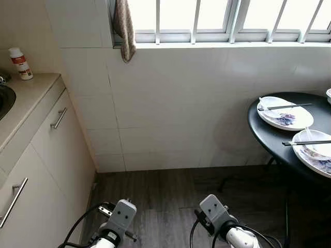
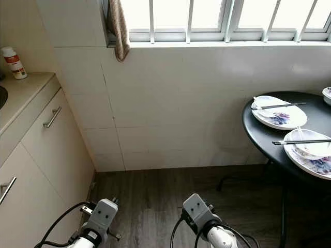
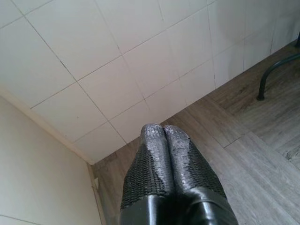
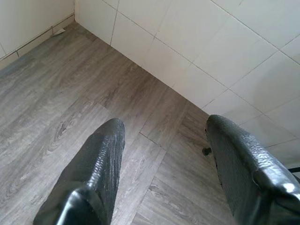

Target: Kitchen organization

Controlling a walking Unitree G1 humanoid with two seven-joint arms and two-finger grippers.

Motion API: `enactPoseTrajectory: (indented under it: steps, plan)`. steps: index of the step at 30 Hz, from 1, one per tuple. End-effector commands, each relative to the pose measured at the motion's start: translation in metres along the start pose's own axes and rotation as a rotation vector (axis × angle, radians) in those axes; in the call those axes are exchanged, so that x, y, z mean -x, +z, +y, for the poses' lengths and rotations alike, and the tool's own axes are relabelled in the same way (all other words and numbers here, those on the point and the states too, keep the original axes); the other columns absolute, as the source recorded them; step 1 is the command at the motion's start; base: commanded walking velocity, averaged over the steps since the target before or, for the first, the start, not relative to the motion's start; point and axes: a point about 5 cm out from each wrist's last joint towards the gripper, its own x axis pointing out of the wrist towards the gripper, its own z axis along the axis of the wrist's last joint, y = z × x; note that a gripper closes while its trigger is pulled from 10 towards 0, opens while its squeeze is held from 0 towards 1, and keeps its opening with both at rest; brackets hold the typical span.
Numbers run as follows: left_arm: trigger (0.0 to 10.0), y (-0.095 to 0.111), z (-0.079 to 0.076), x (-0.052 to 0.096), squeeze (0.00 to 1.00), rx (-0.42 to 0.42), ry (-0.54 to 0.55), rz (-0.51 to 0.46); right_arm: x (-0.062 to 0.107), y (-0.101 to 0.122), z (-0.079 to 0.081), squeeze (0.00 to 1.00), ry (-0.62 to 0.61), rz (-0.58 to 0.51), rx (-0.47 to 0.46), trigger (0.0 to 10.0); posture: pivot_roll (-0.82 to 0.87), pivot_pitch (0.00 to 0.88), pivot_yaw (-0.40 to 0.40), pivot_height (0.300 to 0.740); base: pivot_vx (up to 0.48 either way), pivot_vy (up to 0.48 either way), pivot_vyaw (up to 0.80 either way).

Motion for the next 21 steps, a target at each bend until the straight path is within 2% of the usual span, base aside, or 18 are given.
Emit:
enactPoseTrajectory:
  steps: [1,21]
  plan:
    - [10.0,0.0071,-0.0046,-0.0309,0.00,0.286,-0.082,0.086,-0.0011,0.0271,0.0030,0.00,-0.069,-0.228,-0.151,10.0,-0.07,0.000,0.000,0.740,0.000,0.000,0.00]
    - [10.0,0.0077,-0.0047,-0.0315,0.00,0.282,-0.082,0.083,-0.0015,0.0269,0.0026,0.00,-0.067,-0.225,-0.151,10.0,-0.07,0.000,-0.003,0.740,0.000,0.000,0.00]
